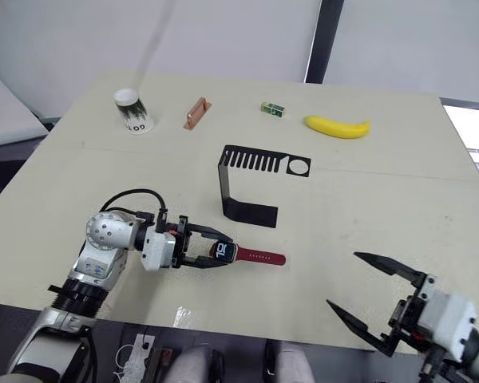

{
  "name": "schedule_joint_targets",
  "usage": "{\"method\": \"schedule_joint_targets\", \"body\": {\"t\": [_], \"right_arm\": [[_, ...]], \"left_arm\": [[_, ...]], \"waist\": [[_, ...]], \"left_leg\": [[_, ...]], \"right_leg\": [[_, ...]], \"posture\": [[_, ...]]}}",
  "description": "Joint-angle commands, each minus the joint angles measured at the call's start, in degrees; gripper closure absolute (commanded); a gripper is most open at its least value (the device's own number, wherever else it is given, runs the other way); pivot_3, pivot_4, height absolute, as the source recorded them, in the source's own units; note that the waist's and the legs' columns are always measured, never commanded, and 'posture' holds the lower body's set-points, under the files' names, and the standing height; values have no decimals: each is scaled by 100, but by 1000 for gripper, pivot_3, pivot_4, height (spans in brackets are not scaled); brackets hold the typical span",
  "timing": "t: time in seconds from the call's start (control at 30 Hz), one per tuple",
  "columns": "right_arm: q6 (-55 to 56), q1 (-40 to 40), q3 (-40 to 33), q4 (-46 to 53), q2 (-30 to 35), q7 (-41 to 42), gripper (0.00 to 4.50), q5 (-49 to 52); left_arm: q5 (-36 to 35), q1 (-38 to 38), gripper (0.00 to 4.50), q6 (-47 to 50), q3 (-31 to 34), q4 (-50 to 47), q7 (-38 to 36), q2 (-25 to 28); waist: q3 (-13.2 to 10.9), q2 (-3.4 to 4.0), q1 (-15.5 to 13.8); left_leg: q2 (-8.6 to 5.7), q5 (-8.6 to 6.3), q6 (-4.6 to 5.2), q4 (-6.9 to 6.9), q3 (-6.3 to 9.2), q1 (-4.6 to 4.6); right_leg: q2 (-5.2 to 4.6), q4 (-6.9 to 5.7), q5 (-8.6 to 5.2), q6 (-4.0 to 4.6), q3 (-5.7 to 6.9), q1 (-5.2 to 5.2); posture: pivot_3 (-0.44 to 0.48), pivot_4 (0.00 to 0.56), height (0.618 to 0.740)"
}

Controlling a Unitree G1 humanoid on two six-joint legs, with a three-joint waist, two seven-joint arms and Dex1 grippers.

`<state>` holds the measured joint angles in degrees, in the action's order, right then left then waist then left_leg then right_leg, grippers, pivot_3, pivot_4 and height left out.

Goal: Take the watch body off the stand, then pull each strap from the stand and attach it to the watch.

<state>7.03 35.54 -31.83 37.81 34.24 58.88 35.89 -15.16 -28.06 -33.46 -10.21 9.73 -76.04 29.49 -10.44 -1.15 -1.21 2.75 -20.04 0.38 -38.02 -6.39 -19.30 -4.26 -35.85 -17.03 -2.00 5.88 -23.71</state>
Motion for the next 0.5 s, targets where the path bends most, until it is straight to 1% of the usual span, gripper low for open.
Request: {"method": "schedule_joint_targets", "body": {"t": [0.03,0.23,0.37,0.5], "right_arm": [[53,153,-80,232,-2,60,31,94],[39,15,167,280,32,-22,31,-94],[6,-149,286,248,87,-32,31,-159],[61,-223,387,113,67,8,31,-248]], "left_arm": [[-120,7,2924,-236,40,-217,4,72],[-151,44,2924,-96,-37,-389,97,84],[-110,-8,2924,-184,-59,-379,76,95],[-116,0,2924,10,-127,-465,65,118]], "waist": [[-1,1,-6],[-1,1,-11],[-1,1,-11],[-1,1,-13]], "left_leg": [[1,0,0,1,0,2],[-1,-1,0,0,0,1],[-2,0,-1,0,-1,1],[-1,0,-1,-1,0,1]], "right_leg": [[1,-1,0,0,0,0],[1,-1,0,0,1,0],[2,-1,0,0,1,0],[3,-1,0,0,2,0]], "posture": [[0,150,740],[0,150,740],[0,150,740],[0,150,740]]}}
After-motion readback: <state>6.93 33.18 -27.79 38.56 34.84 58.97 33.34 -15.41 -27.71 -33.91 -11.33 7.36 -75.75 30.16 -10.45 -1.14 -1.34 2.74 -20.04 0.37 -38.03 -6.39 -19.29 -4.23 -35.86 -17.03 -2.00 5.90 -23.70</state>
